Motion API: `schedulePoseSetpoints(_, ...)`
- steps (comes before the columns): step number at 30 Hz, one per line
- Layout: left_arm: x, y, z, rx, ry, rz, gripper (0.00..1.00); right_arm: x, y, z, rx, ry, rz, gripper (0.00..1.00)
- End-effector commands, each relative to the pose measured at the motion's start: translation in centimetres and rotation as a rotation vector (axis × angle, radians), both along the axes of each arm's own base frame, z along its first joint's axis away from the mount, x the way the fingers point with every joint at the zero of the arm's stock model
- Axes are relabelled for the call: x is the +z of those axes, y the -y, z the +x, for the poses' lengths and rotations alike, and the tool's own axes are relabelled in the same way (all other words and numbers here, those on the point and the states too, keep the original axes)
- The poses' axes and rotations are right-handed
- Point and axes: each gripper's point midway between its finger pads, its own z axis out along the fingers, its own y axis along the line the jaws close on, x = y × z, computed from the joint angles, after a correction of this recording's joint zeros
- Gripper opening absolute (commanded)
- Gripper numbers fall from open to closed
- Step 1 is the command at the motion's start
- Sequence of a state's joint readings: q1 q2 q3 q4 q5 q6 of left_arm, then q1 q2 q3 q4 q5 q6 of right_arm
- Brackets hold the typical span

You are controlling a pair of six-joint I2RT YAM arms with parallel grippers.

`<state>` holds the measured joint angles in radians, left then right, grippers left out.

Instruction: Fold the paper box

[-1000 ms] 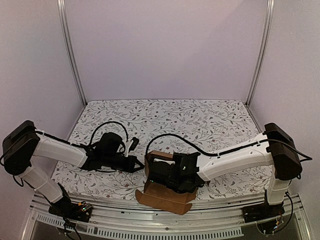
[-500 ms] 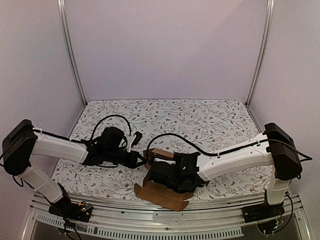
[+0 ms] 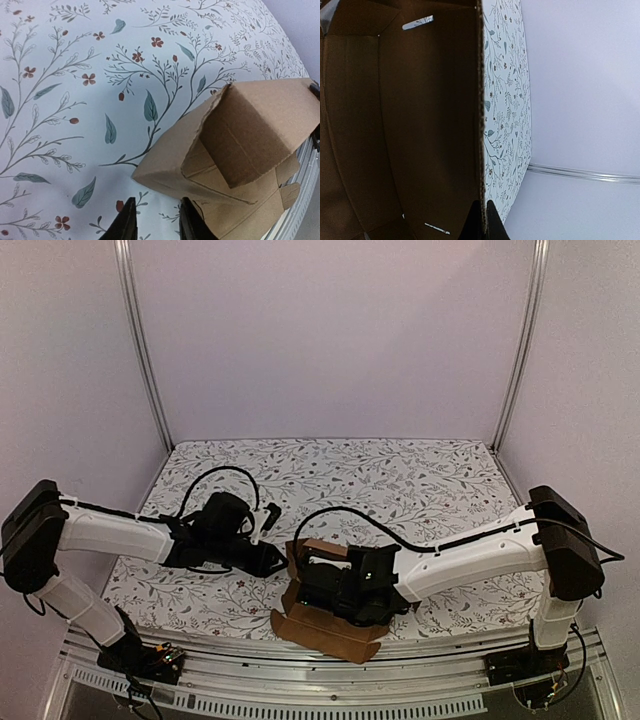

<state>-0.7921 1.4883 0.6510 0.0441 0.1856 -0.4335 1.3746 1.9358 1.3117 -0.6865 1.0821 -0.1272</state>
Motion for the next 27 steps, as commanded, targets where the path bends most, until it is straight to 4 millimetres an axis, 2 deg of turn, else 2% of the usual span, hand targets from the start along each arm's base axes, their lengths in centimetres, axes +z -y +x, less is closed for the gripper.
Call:
schedulePoseSetpoints(1,0.3,0.1,-0.1,-0.017,0.025,0.010,0.33,0.0,-0.4,-0.2,0.002,-0.003,0.025,0.00)
schedulePoseSetpoints(9,-0.2,1.1,0.2,-0.060,0.032,0.010,0.45,0.0,-0.5,-0.3,0.001,-0.003,0.029,0.00)
schedulePoseSetpoints(27,0.0,2.0,1.7,-0.144,0.155,0.047,0.45,-0.3,0.0,-0.5,0.002,-0.024,0.024,0.00)
